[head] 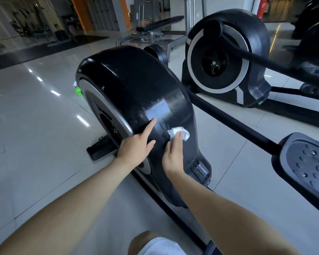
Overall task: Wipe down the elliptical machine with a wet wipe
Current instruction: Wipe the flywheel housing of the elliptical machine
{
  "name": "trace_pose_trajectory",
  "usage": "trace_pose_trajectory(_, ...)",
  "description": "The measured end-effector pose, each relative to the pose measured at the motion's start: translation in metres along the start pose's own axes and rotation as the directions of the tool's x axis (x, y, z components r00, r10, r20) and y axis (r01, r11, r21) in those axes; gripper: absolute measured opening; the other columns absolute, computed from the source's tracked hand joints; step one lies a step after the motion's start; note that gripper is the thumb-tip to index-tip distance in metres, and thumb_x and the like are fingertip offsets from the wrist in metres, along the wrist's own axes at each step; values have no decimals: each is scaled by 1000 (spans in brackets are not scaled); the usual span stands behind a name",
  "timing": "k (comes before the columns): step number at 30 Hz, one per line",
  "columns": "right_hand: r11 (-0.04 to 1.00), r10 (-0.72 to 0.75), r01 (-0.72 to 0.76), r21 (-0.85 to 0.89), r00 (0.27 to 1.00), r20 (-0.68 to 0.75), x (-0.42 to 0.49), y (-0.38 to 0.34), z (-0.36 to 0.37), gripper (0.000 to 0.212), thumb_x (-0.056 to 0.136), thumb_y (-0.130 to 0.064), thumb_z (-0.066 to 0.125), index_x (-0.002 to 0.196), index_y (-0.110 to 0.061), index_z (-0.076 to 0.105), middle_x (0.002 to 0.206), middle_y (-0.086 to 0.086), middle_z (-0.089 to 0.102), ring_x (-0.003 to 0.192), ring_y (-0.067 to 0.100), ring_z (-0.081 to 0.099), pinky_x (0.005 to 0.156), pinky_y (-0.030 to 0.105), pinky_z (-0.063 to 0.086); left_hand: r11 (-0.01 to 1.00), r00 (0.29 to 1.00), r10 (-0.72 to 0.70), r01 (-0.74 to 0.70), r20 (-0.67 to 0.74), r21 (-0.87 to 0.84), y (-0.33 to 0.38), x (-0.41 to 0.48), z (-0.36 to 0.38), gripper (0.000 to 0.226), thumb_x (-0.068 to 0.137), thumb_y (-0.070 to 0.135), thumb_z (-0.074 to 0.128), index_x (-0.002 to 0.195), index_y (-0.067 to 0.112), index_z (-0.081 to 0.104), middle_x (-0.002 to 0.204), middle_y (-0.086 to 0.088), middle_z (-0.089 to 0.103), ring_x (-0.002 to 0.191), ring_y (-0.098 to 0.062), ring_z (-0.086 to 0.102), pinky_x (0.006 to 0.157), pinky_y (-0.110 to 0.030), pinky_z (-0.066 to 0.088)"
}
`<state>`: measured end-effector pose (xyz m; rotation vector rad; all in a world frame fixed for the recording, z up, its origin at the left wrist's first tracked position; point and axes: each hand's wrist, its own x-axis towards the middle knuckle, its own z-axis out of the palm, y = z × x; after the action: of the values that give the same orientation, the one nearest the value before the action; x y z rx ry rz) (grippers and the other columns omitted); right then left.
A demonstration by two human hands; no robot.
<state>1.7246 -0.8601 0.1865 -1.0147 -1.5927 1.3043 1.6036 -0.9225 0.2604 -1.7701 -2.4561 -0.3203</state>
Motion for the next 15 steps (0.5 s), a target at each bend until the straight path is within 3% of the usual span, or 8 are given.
trace_pose_trajectory(2, 997, -74, 74, -21, 997, -15, 6, -22, 4, 56, 109, -9, 29, 162, -15, 12, 167, -5, 12, 142, -10, 18, 117, 6, 9, 999, 999, 36, -35, -17, 25, -7, -2, 0, 76, 103, 42, 50, 158, 45, -1, 63, 6, 55, 60, -26, 64, 61, -37, 52)
trace_pose_trajectory(5, 982, -188, 189, -22, 982, 8, 13, -39, 13, 58, 110, -12, 29, 163, -22, 9, 168, -16, -1, 143, -22, -3, 114, 2, 3, 998, 998, 67, -66, -22, 23, -12, 0, 0, 78, 102, 42, 52, 159, 44, -1, 72, 0, 65, 69, -28, 67, 59, -35, 46)
trace_pose_trajectory(9, 986, -162, 161, -46, 986, -26, 4, -27, 18, 57, 111, -17, 31, 163, -27, 11, 167, -18, -5, 147, -14, -9, 112, 1, 0, 997, 996, 79, -77, -50, 24, -13, 0, 3, 78, 102, 43, 51, 160, 43, -1, 80, -1, 69, 77, -29, 68, 61, -33, 39)
trace_pose_trajectory(11, 1000, 11, -11, -6, 997, -79, -7, -13, 20, 58, 111, -25, 32, 163, -31, 8, 169, -14, 5, 148, -7, 6, 114, 10, 9, 996, 995, 92, -91, -43, 24, -16, 1, 5, 77, 104, 45, 48, 159, 44, -5, 68, 4, 59, 71, -27, 65, 60, -33, 41)
trace_pose_trajectory(12, 992, 125, -124, 15, 988, -90, -14, -5, 20, 58, 111, -28, 33, 163, -34, 9, 166, -6, 22, 146, 2, 23, 114, 19, 19, 995, 995, 97, -97, -29, 17, -18, 3, 6, 77, 104, 45, 47, 159, 44, -6, 64, 5, 54, 68, -26, 63, 60, -33, 42)
trace_pose_trajectory(13, 974, 227, -226, 28, 970, -90, -21, 3, 20, 55, 110, -29, 32, 161, -35, 12, 154, 2, 42, 133, 13, 42, 108, 28, 28, 995, 995, 103, -103, -14, 7, -20, 4, 6, 76, 104, 45, 47, 158, 45, -7, 62, 5, 51, 67, -25, 61, 61, -33, 42)
trace_pose_trajectory(15, 937, 349, -348, 37, 934, -78, -35, 10, 20, 48, 109, -30, 30, 155, -34, 20, 116, 3, 56, 99, 18, 50, 93, 34, 34, 992, 993, 121, -121, 8, -22, -23, 5, 4, 76, 105, 45, 47, 158, 46, -7, 62, 4, 51, 63, -24, 58, 64, -33, 44)
